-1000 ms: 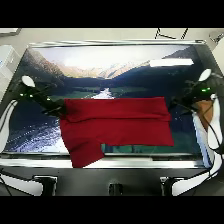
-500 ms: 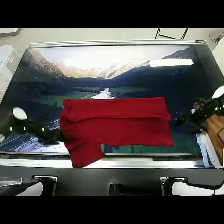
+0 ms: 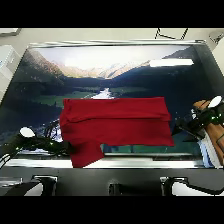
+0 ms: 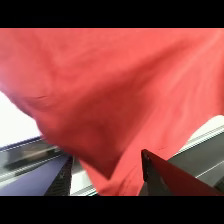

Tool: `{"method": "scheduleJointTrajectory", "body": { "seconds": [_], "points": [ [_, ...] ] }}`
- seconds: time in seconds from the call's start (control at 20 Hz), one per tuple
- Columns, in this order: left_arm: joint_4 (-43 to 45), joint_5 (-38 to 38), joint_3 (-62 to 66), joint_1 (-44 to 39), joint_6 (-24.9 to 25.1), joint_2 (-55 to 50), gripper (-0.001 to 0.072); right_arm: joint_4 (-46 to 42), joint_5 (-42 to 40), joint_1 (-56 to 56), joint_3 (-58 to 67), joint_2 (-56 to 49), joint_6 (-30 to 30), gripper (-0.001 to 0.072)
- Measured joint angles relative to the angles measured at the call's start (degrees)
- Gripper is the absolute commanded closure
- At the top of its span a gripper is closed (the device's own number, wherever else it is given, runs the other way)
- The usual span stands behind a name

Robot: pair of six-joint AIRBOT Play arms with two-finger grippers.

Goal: Fold the clothes and pants, and hang the long-sleeved shirts on hangers.

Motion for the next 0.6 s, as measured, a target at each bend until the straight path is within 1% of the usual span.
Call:
{"method": "scheduleJointTrajectory", "body": {
  "seconds": [0.05,0.1,0.15,0.2,0.25,0.4,0.6],
  "points": [
    [-0.11,1.29,-0.24,-0.52,-0.22,0.07,0.0344,0.00,-0.04,0.00,-0.09,0.04,0.00,0.0084],
    [-0.13,2.19,-0.44,-1.07,-0.59,0.11,0.0426,0.00,-0.22,0.00,-0.13,0.07,-0.02,0.0084],
    [-0.24,3.48,-0.57,-1.64,-0.63,0.13,0.0561,0.00,-0.44,0.00,-0.17,0.09,-0.17,0.0085],
    [0.24,4.28,-0.66,-2.19,-0.94,0.15,0.0667,0.00,-0.57,0.00,-0.20,0.11,-0.26,0.0085],
    [0.44,5.25,-0.74,-2.69,-1.07,0.15,0.0684,0.00,-0.96,0.00,-0.24,0.11,-0.44,0.0085],
    [0.11,5.16,-0.74,-3.69,-0.31,0.31,0.0684,-0.22,-2.23,0.00,-1.68,0.13,-0.44,0.0085],
    [-0.04,4.72,-0.59,-4.13,0.57,0.66,0.0684,0.48,-6.58,0.00,-6.86,0.04,-0.74,0.0085]
  ]
}}
